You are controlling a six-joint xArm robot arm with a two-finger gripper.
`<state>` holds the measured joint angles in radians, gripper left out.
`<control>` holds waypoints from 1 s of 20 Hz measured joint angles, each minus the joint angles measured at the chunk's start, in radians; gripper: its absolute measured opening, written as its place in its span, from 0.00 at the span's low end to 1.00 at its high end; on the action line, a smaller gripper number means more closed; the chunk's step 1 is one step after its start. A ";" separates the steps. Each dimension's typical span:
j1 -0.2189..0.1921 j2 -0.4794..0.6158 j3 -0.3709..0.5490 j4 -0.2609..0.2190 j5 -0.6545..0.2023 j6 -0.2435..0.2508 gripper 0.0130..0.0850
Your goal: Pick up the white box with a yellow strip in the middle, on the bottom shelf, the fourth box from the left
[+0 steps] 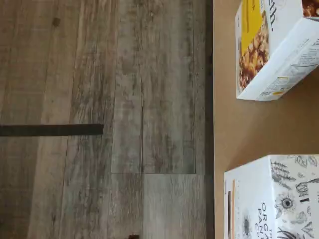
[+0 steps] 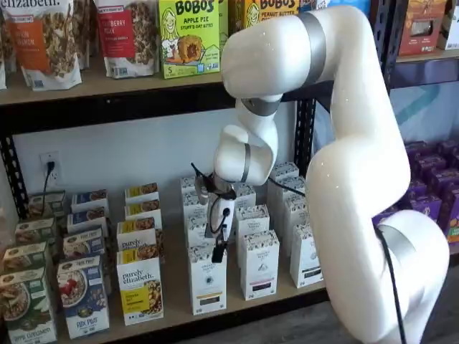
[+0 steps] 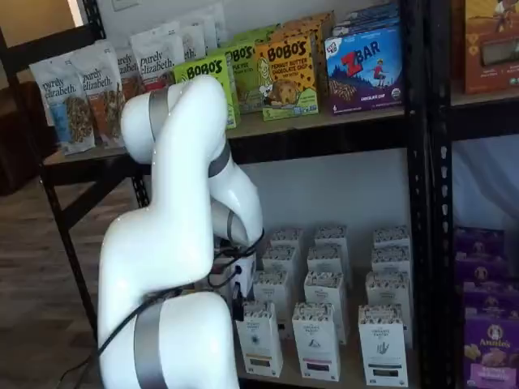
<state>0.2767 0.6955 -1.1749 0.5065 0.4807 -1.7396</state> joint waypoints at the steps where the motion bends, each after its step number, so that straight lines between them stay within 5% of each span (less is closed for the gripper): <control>1: -0.004 0.005 -0.011 -0.005 0.022 0.001 1.00; 5: -0.023 0.041 -0.041 0.000 0.052 -0.022 1.00; 11: -0.010 0.075 -0.033 0.147 -0.061 -0.152 1.00; 20: 0.003 0.140 -0.093 0.217 -0.117 -0.207 1.00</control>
<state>0.2793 0.8356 -1.2682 0.7238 0.3633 -1.9467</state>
